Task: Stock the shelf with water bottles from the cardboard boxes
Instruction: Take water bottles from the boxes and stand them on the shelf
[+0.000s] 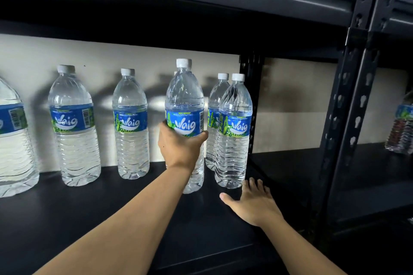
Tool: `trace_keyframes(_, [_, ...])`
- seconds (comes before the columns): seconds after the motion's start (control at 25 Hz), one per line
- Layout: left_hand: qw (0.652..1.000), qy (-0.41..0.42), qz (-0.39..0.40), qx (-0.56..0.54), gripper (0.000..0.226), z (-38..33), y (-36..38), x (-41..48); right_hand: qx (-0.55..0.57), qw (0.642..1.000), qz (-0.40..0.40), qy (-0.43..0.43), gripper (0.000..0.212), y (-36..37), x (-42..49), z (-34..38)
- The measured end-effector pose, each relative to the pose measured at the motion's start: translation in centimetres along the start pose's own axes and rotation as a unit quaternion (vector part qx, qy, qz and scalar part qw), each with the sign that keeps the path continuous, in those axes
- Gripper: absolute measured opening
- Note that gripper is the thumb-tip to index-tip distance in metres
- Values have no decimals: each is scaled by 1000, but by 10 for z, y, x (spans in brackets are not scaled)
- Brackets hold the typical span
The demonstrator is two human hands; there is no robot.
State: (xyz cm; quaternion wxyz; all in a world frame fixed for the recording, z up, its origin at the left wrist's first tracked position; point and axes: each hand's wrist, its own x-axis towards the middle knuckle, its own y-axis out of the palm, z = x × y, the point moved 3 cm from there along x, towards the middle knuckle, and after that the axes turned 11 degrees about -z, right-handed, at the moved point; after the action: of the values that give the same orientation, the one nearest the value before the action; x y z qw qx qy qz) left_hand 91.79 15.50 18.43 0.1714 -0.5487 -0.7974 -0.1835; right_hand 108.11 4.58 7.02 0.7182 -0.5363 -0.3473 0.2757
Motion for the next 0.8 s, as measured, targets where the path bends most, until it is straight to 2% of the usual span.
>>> trace_keyframes(0.24, [1000, 1, 18, -2, 77, 21, 4, -10, -4, 1000, 6, -4, 106, 1, 4, -3])
trace_keyframes(0.4, [997, 41, 71, -1, 98, 32, -3, -15, -9, 1000, 8, -3, 106, 1, 4, -2])
trace_keyframes(0.48, [992, 28, 122, 31, 108, 54, -10, -24, -9, 1000, 3, -4, 107, 0, 4, -2])
trace_keyframes(0.6, [980, -28, 167, 104, 100, 84, -23, -36, -13, 1000, -4, -8, 107, 0, 4, 0])
trace_keyframes(0.8, [975, -60, 171, 129, 84, 94, -17, -35, -4, 1000, -12, -4, 106, 1, 4, -1])
